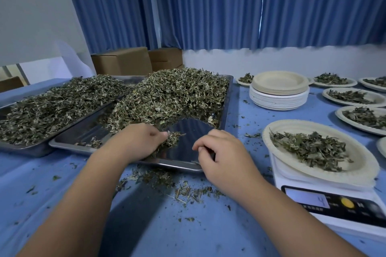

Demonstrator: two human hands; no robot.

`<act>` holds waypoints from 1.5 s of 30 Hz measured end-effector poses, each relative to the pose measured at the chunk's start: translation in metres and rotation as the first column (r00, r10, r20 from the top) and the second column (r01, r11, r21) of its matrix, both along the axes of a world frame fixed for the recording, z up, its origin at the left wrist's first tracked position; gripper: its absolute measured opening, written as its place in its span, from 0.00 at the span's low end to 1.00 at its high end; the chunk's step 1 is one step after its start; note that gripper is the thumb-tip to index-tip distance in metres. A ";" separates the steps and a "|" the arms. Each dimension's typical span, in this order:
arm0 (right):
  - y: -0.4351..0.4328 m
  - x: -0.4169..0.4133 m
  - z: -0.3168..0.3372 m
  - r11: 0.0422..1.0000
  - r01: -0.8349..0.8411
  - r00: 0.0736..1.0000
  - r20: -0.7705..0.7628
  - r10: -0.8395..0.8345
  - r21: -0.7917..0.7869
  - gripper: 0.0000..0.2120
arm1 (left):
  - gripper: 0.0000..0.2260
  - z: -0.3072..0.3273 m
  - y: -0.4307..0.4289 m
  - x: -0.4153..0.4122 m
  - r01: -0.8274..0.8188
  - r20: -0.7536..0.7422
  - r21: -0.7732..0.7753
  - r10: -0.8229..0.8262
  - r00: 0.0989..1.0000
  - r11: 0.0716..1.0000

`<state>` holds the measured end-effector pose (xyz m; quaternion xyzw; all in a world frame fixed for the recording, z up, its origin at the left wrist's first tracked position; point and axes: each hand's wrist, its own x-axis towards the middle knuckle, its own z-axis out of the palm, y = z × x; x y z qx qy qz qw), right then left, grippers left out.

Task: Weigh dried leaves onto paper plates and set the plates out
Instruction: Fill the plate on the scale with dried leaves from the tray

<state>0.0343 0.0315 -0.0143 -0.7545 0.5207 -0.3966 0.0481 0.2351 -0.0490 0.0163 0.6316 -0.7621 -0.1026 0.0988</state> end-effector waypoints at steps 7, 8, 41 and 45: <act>0.006 -0.002 0.002 0.997 0.024 0.999 0.033 -0.022 -0.076 0.09 | 0.19 -0.014 0.022 -0.020 0.123 -0.057 -0.119 -0.131 0.990 0.985; 0.006 -0.003 0.003 0.996 0.036 0.998 0.044 -0.033 -0.084 0.09 | 0.23 -0.014 0.024 -0.021 0.142 -0.041 -0.132 -0.149 0.988 0.981; 0.054 -0.184 0.025 0.893 0.449 0.823 0.407 -0.396 -0.039 0.15 | 0.25 -0.026 0.056 -0.068 0.335 -0.069 -0.352 -0.381 0.922 0.874; 0.056 -0.188 0.025 0.896 0.443 0.802 0.455 -0.388 -0.016 0.17 | 0.28 -0.026 0.053 -0.067 0.313 -0.141 -0.314 -0.370 0.918 0.897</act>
